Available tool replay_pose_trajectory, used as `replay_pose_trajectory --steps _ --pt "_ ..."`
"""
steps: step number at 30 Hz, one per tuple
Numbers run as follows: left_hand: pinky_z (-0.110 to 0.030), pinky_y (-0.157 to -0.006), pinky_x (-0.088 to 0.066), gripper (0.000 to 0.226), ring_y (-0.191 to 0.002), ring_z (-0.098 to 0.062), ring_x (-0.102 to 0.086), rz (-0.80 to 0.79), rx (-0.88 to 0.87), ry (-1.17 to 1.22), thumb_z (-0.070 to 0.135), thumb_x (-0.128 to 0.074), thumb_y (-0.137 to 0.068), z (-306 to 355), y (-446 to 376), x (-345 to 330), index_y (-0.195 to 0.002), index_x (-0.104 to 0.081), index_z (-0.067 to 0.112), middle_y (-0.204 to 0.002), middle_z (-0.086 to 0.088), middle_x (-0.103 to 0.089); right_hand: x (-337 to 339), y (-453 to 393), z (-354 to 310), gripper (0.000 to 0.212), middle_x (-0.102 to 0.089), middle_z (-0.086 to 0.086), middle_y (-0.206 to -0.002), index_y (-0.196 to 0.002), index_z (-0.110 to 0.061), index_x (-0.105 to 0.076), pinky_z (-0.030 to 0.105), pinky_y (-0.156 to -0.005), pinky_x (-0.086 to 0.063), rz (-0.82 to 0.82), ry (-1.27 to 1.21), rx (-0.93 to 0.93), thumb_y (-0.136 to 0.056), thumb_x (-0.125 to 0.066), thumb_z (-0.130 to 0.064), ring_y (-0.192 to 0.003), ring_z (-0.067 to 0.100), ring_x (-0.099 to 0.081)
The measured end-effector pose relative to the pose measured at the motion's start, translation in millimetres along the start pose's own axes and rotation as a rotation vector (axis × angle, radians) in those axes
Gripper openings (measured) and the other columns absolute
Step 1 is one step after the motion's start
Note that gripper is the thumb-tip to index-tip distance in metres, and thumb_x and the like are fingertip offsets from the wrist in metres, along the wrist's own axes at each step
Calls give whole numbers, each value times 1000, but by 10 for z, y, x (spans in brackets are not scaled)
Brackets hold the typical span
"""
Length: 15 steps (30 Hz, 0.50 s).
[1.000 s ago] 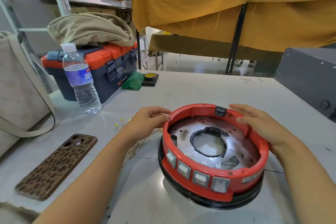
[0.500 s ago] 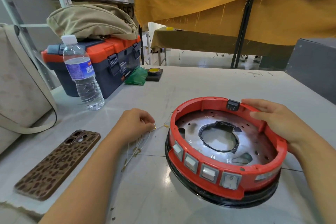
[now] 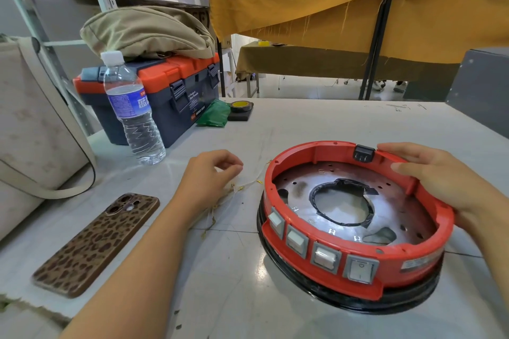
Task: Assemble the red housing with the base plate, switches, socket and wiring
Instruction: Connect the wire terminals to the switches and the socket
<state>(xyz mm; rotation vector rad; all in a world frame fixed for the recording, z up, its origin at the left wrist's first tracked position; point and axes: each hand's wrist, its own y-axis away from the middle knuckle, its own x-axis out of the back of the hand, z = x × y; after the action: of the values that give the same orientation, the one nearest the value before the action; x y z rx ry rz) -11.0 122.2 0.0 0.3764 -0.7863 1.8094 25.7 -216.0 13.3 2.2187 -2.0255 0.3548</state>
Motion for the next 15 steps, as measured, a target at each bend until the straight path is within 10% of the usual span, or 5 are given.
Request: replay_pose_trajectory --steps 15 --pt "-19 -65 -56 18 -75 -12 -71 260 53 536 -2 -56 -88 82 -14 72 -93 -66 13 -84 -4 -66 35 -72 98 43 -72 -6 -105 -98 -30 -72 37 -87 -50 -15 -32 26 -91 -48 5 -97 20 -68"
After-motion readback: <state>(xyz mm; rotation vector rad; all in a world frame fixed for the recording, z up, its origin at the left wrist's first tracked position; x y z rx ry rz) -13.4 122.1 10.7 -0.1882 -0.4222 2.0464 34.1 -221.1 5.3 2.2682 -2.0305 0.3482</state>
